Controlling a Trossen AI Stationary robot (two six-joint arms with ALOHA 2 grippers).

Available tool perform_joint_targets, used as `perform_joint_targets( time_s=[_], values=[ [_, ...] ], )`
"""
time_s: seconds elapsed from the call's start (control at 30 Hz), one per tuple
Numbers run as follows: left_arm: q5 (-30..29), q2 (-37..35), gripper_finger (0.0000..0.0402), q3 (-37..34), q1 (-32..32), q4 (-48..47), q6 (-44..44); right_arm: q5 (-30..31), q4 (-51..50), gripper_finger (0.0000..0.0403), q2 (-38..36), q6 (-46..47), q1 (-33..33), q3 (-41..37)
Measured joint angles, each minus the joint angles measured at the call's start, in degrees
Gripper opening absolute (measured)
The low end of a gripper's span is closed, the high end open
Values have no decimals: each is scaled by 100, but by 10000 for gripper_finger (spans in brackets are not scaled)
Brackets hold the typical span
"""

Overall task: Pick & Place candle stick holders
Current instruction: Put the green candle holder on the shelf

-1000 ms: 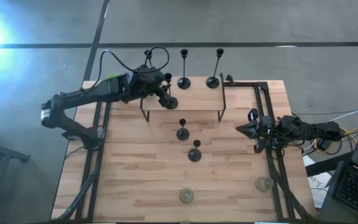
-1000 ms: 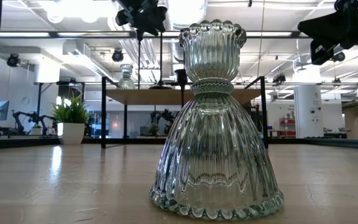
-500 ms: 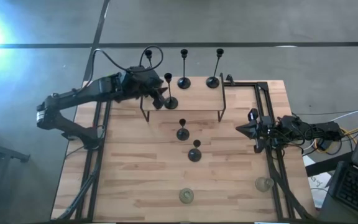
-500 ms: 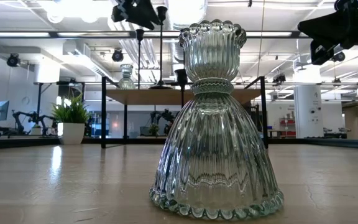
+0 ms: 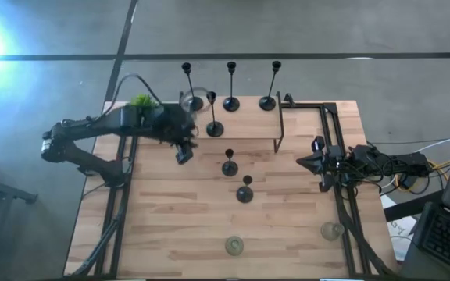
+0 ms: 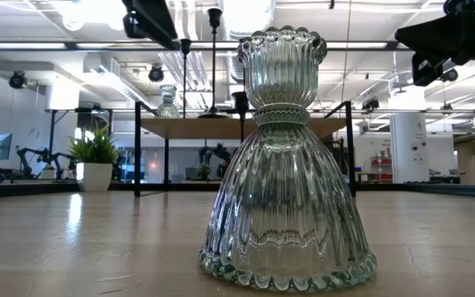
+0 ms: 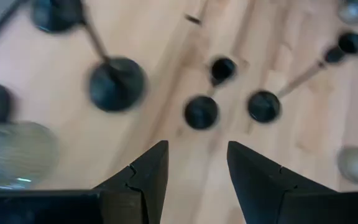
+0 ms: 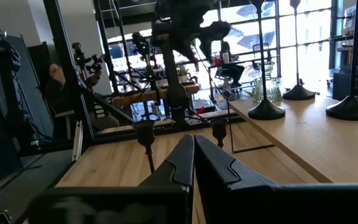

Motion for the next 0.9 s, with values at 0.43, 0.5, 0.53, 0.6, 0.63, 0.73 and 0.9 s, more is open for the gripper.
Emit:
perform_joint_targets(
  time_s=[0.43,0.5,0.53,0.6,0.63,0.73,0.9],
  values=[
    [-1192,-753,167,-2087,-2361,2390,-551,0,-2,8,0,2,0,1],
    [-1087,-781,167,-2507,-2582,3249,-145,1,-2,8,0,5,0,1],
    [-971,-782,167,-2713,-2658,3608,14,0,-2,8,0,-2,0,1],
    [-852,-763,167,-3084,-2739,4253,235,0,-2,8,0,-2,-2,1],
    [-842,-743,167,-3268,-2744,4544,273,0,-2,8,0,4,-2,1],
    [-929,-635,167,-3767,-2695,5268,276,0,-2,8,2,-3,-2,1],
    [-1412,-371,167,-4494,-2644,6395,480,0,-2,8,2,-5,0,1]
  ],
)
